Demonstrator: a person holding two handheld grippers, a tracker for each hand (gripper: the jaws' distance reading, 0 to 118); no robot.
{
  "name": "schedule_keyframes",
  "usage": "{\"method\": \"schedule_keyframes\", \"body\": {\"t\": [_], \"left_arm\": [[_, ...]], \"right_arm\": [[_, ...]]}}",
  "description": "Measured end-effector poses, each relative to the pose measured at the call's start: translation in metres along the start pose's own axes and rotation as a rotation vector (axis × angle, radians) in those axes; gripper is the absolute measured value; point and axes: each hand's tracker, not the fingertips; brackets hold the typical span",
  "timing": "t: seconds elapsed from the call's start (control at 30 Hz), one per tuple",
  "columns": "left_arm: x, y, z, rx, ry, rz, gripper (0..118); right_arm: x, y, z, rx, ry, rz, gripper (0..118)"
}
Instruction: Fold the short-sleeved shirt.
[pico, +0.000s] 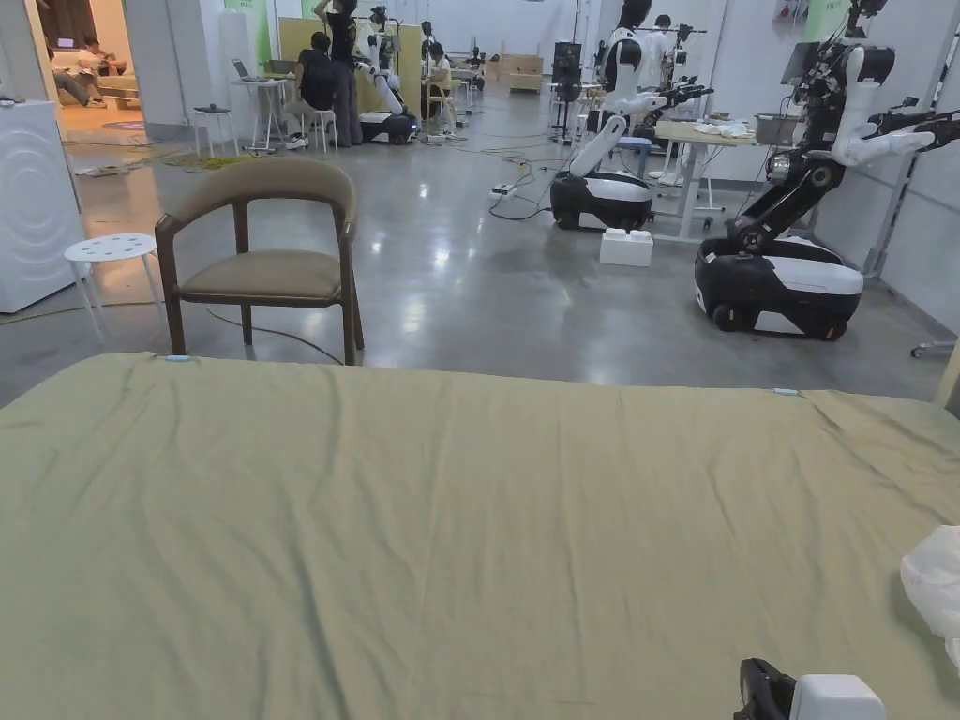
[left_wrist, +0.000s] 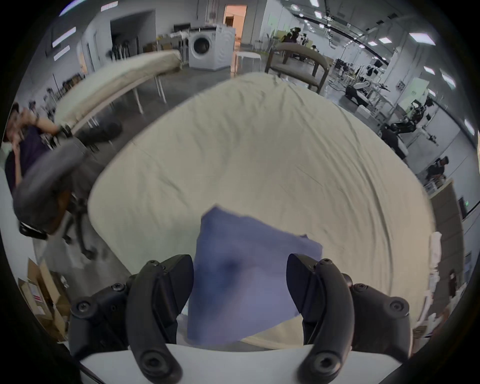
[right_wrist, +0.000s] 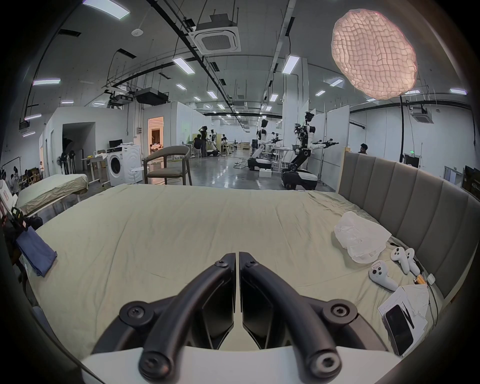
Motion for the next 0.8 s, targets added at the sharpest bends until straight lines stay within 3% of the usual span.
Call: {"method": "schedule_keyframes", "body": {"t": [0.2, 0.57, 0.8], "left_arm": [[0.046, -0.011, 0.024, 0.117, -0.003, -0.084, 78], [0.214, -0.124, -0.006, 0.25, -0.392, -0.223, 77], [0.319, -0.163, -0.001, 0.499, -0.39, -0.311, 75]], "right_arm": [[0.004, -0.004, -0.002, -0.008, 0.01, -0.014, 1], [0.009, -0.015, -0.004, -0.013, 0.026, -0.052, 1], [0.005, -0.006, -0.01, 0.02, 0.031, -0.023, 1]]}}
